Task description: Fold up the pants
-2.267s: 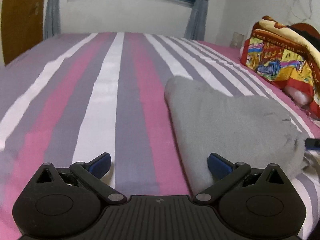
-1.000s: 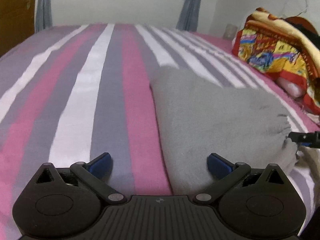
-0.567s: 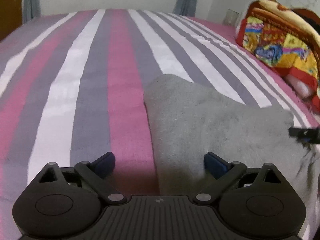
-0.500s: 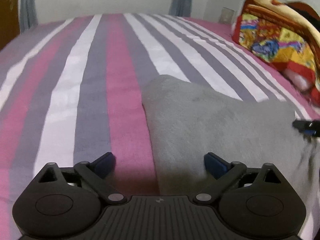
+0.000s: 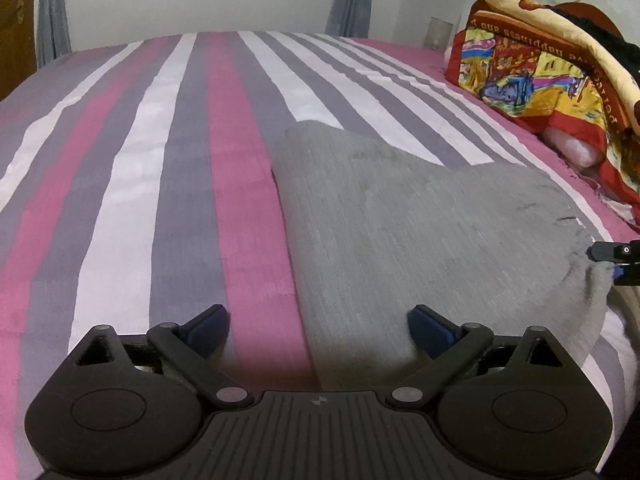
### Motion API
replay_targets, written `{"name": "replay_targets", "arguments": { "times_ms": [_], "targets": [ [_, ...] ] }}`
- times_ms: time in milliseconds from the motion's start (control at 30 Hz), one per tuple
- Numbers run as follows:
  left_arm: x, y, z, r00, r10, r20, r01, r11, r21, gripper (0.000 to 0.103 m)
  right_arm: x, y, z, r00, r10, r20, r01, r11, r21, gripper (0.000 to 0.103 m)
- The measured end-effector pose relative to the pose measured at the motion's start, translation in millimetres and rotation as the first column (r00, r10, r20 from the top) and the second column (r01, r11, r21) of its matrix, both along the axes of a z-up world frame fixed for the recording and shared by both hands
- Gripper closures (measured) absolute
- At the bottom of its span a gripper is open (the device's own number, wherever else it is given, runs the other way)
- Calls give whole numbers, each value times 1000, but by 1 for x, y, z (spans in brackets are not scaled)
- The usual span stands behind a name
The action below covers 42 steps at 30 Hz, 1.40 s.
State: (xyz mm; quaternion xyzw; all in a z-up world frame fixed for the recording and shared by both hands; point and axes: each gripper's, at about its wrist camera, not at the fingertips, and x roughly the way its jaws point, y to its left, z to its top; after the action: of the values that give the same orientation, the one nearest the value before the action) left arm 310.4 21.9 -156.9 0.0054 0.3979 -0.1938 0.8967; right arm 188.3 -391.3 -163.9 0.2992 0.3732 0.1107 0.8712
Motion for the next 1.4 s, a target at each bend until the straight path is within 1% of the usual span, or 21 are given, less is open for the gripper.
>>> {"name": "replay_targets", "arguments": {
  "times_ms": [67,167,233,300,333,467,533,633,733,767,833,867,933,1000,1100,1167,1200,1267,1300,1367,1400],
  "targets": [
    [-4,0,0,1000,3,1,-3,1000,3,6,-4,-5,0,1000,-12,-1,12,1000,24,34],
    [-8,1,-1,1000,1,2,-1,1000,2,6,-15,-5,3,999,1,35,-3,999,51,34],
    [-10,1,-4,1000,8,-4,-8,1000,-5,6,-11,-4,-10,1000,5,-19,-5,999,38,30],
    [-11,1,-5,1000,-3,4,3,1000,5,6,-11,-10,-18,999,-1,-38,5,994,112,31],
    [-12,2,-5,1000,-3,1,3,1000,-1,6,-13,-13,-16,999,-6,-35,10,992,128,31],
    [-10,17,-7,999,-9,-40,5,996,-88,6,-22,-29,-16,999,-37,0,36,974,224,30],
    [-9,24,-11,998,-11,-63,2,990,-143,6,-23,-35,-19,999,-41,1,39,971,238,32],
    [-9,28,-15,998,-15,-69,3,985,-174,6,-25,-39,-20,999,-49,14,43,965,257,33],
    [-11,28,-18,997,-21,-68,9,984,-176,6,-24,-33,-18,999,-38,25,31,971,238,33],
    [-12,26,-19,998,-24,-65,13,988,-157,6,-23,-29,-16,999,-24,26,18,976,218,33],
    [-16,19,-19,999,-31,-41,27,995,-99,6,-17,-15,-17,1000,11,-12,-10,996,93,36],
    [-16,18,-18,999,-28,-36,25,995,-92,6,-15,-10,-17,1000,23,-11,-22,998,54,36],
    [-18,19,-16,999,-5,-41,0,994,-109,6,-15,-12,-11,1000,1,-23,0,998,69,35],
    [-25,20,-13,1000,13,-28,-17,993,-120,6,-21,-11,-6,1000,-19,6,18,997,73,34],
    [-38,24,-10,999,46,-7,-47,989,-141,6,-38,-7,3,999,-21,48,19,998,55,41],
    [-47,30,-8,997,76,2,-75,984,-160,6,-46,-5,6,998,-18,67,13,997,71,42],
    [-50,32,-8,996,90,5,-88,982,-166,6,-47,-4,6,998,-17,68,11,997,82,44],
    [-55,38,-7,994,112,1,-110,977,-184,6,-44,0,3,999,-24,30,22,997,68,44],
    [-56,39,-7,993,122,2,-119,975,-187,6,-39,4,1,1000,-21,15,20,997,71,46],
    [-58,40,-7,990,138,-1,-136,974,-180,6,-33,9,-2,1000,-19,4,19,996,83,46],
    [-59,40,-7,990,144,-1,-142,975,-171,6,-31,12,0,1000,-19,12,18,997,77,49]
  ]
}}
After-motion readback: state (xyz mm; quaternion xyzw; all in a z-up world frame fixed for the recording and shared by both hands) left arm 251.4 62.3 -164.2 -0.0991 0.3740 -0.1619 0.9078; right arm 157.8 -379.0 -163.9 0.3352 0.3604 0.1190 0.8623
